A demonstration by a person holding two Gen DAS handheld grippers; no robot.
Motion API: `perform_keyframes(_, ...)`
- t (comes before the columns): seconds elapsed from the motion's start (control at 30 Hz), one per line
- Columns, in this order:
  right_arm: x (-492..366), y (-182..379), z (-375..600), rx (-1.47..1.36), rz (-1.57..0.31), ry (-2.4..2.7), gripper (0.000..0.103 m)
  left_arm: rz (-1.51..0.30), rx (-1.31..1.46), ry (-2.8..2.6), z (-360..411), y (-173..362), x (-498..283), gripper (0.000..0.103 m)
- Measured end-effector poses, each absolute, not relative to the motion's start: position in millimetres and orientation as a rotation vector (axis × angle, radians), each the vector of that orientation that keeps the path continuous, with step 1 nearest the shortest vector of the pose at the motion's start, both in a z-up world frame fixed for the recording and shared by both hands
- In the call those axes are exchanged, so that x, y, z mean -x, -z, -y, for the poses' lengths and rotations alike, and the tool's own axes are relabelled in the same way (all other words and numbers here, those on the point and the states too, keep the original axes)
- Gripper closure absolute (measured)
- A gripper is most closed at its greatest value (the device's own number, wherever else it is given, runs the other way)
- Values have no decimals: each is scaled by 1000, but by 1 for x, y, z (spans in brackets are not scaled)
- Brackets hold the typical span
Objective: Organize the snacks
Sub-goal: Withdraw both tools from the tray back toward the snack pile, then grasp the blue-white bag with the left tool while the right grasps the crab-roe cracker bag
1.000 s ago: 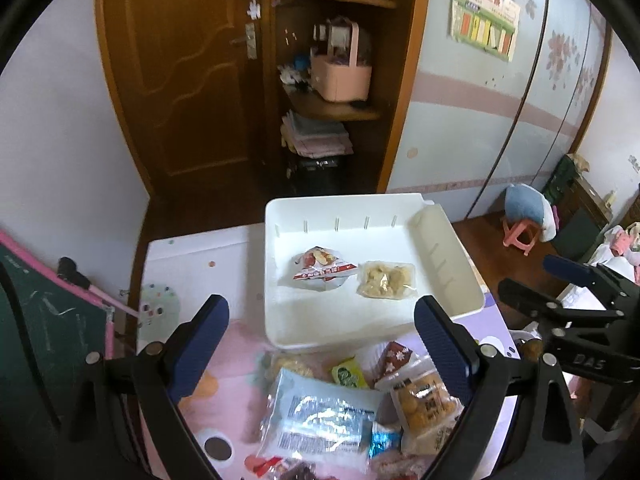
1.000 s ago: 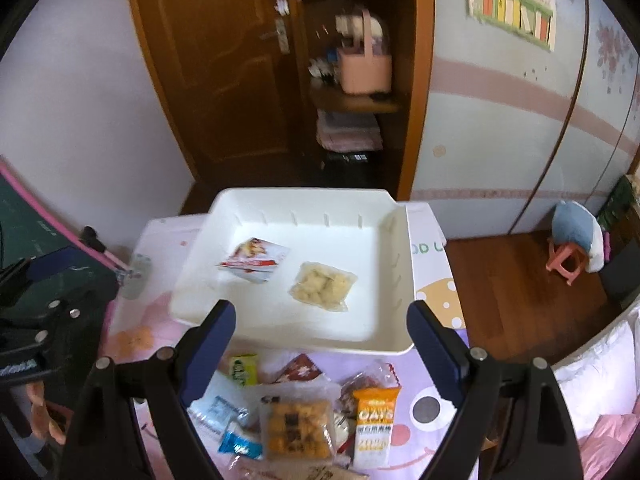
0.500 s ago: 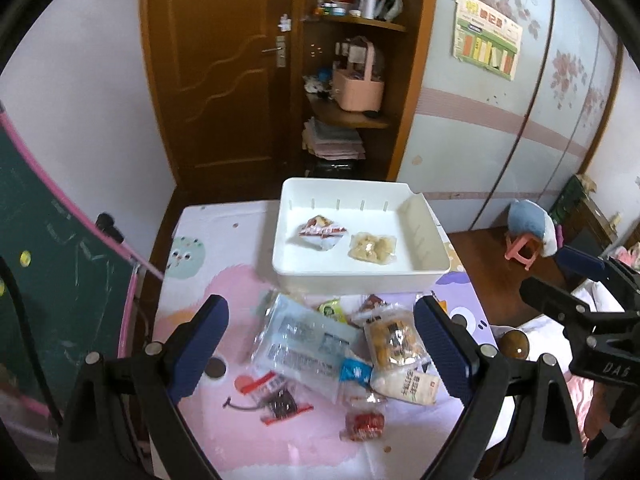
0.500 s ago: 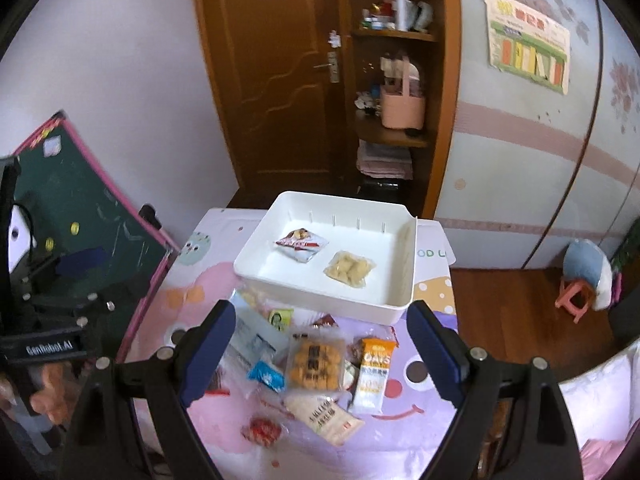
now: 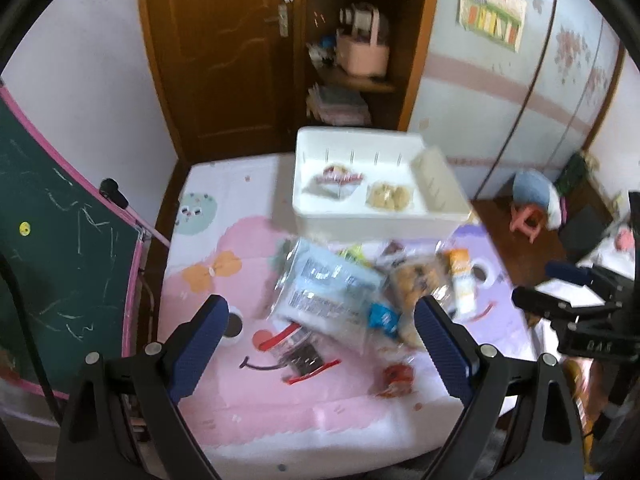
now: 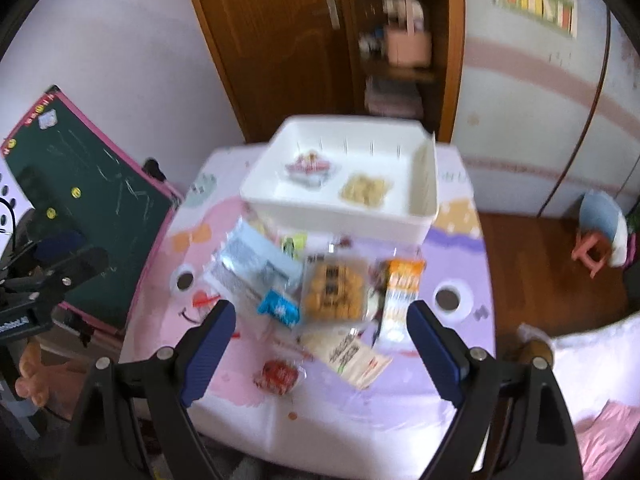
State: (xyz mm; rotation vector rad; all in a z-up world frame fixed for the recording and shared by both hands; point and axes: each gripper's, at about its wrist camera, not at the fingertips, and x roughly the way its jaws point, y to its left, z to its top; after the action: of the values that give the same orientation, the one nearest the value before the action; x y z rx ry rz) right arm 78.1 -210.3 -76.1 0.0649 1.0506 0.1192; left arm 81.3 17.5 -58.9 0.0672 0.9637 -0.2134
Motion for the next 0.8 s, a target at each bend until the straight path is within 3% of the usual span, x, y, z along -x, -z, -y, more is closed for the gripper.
perform_keyframes(0.8, -175, 242, 187, 9, -1358, 69, 15, -1347, -74, 346, -40, 256, -221, 11)
